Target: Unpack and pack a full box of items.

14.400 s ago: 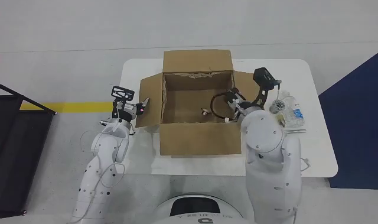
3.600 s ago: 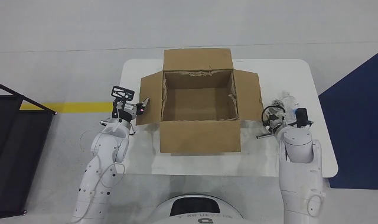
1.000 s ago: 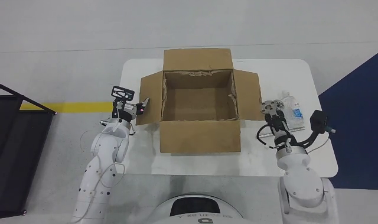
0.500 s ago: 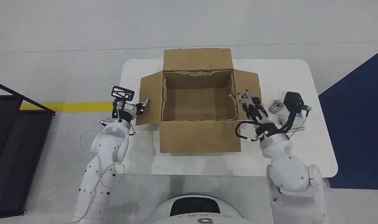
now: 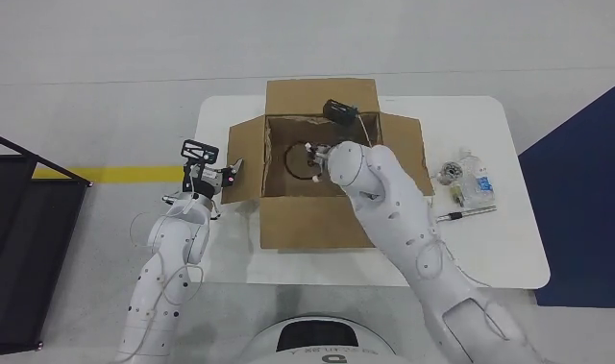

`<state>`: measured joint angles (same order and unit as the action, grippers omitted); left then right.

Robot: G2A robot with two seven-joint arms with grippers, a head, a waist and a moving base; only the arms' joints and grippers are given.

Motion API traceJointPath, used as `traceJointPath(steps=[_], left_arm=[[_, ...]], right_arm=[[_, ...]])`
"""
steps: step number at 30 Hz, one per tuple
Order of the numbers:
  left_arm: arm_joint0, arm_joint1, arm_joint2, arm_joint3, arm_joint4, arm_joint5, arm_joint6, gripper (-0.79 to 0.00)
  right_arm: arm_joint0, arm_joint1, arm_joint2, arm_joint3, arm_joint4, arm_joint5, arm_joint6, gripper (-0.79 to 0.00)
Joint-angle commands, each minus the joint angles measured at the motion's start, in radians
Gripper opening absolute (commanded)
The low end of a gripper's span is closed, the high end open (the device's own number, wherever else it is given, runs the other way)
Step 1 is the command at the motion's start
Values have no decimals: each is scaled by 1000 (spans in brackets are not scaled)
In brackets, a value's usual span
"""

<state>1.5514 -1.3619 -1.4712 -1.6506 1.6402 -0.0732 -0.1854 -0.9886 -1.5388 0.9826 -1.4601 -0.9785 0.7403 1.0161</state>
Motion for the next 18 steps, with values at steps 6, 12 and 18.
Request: traceJointPath(steps=[6, 12, 18], left_arm=[[0, 0, 0, 0, 0, 0, 0, 0], [0, 0, 0, 0, 0, 0, 0, 0], [0, 0, 0, 0, 0, 0, 0, 0]], right_arm=[[124, -48, -85, 252, 76, 28, -62, -785], [167, -86, -105, 402, 193, -29, -187, -785], [221, -117, -125, 558, 227, 3, -274, -486]])
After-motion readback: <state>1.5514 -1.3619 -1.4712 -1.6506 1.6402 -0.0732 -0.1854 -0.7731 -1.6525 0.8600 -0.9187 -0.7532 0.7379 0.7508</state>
